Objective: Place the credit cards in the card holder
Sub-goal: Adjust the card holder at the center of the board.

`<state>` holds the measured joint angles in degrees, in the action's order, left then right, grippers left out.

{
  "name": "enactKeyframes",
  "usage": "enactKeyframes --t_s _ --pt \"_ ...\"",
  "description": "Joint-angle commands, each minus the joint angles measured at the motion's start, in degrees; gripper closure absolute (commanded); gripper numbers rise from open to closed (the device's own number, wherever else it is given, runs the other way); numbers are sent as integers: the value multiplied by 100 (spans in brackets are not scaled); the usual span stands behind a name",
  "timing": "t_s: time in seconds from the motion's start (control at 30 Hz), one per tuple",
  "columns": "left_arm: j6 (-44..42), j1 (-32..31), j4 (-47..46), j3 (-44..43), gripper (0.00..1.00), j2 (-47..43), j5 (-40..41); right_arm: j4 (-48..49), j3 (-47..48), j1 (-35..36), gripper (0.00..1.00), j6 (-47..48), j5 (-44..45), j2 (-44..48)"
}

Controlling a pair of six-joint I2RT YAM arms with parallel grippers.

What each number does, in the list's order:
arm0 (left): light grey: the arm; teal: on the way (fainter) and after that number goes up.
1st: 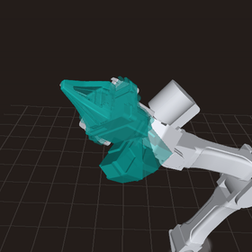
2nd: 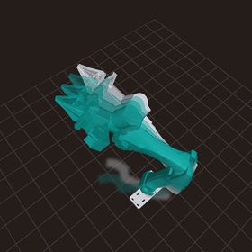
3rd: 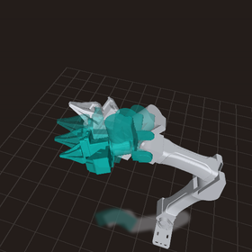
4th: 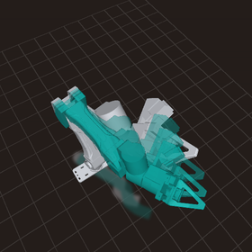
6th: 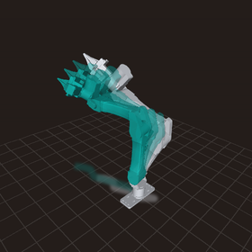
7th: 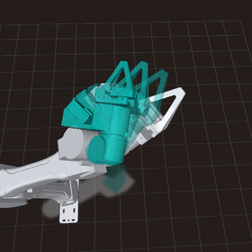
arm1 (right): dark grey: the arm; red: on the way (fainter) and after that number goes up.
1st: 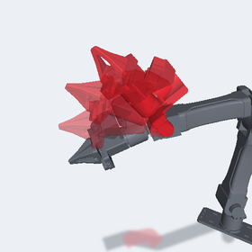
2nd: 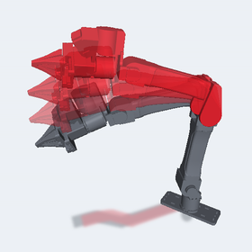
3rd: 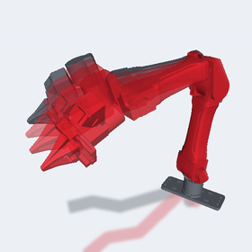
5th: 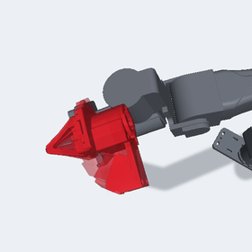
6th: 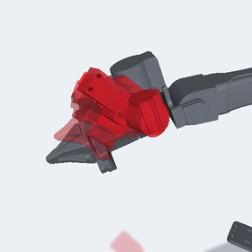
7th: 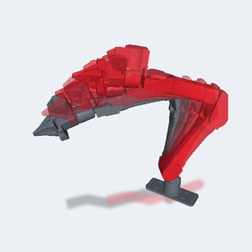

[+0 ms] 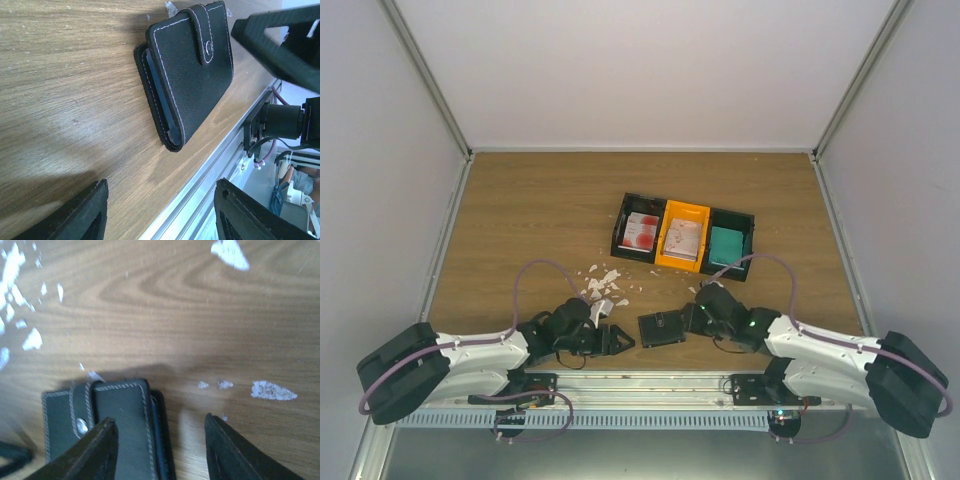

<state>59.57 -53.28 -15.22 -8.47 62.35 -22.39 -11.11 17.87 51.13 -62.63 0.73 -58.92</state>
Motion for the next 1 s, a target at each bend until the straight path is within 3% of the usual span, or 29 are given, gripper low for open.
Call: enactKeyframes --t_s 0.0,0.5,0.97 --pt "-46 -27 -262 -111 40 32 90 -645 523 33 47 676 708 -95" --pt "57 -55 -565 44 39 118 -95 -990 1881 -3 49 2094 1143 -2287" --pt "98 -223 -731 115 39 344 -115 -1995 1505 87 50 2375 395 -1872"
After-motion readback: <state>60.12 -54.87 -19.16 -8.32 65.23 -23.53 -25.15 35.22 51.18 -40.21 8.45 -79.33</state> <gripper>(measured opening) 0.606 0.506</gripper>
